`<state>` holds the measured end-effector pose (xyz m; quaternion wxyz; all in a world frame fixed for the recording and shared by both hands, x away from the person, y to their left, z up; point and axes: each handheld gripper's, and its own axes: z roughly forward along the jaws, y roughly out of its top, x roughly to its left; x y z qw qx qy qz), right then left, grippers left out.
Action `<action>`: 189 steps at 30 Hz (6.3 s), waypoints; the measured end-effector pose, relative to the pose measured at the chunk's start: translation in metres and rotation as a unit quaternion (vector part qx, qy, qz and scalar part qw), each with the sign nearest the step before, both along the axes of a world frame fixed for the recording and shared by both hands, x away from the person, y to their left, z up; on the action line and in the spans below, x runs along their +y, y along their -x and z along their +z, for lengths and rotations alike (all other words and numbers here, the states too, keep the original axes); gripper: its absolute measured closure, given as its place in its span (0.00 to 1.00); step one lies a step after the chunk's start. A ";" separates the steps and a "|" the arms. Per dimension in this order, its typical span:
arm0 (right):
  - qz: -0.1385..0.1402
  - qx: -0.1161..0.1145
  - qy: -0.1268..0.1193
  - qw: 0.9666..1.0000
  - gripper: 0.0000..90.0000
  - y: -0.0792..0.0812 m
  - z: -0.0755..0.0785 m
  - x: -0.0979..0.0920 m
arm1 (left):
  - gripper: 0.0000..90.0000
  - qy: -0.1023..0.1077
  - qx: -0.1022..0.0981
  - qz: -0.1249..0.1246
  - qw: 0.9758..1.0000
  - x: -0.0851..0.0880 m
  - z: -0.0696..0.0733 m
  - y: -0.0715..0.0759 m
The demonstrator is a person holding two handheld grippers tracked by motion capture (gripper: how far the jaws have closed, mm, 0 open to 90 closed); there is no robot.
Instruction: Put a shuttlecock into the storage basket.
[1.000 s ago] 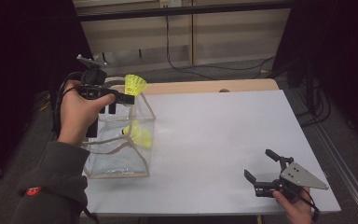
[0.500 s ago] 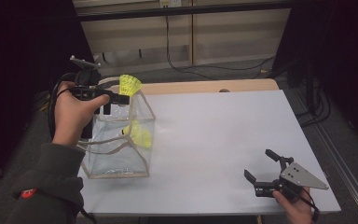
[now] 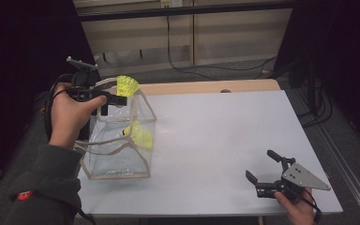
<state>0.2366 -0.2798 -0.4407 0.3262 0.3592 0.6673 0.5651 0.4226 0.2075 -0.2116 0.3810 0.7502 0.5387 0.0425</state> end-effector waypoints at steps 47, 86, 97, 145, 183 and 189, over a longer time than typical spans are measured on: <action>-0.001 0.000 0.000 1.000 0.01 0.000 0.000 0.000 | 0.72 -0.013 0.001 0.020 1.000 0.022 -0.012 0.000; -0.001 -0.001 -0.002 1.000 0.01 0.000 0.000 0.000 | 0.72 -0.025 0.013 0.022 0.999 0.030 -0.024 0.000; -0.001 -0.001 -0.001 1.000 0.01 0.000 0.001 0.000 | 0.72 -0.027 0.015 0.026 0.999 0.030 -0.028 0.001; -0.001 -0.001 -0.001 1.000 0.01 0.000 0.001 0.000 | 0.72 -0.037 0.027 0.026 0.999 0.036 -0.046 0.001; -0.001 -0.002 0.000 1.000 0.01 0.000 0.001 0.000 | 0.63 -0.051 0.032 0.020 0.998 0.041 -0.060 0.004; -0.001 -0.002 -0.001 1.000 0.01 0.000 0.001 0.001 | 0.61 -0.052 0.037 0.017 0.998 0.040 -0.056 0.005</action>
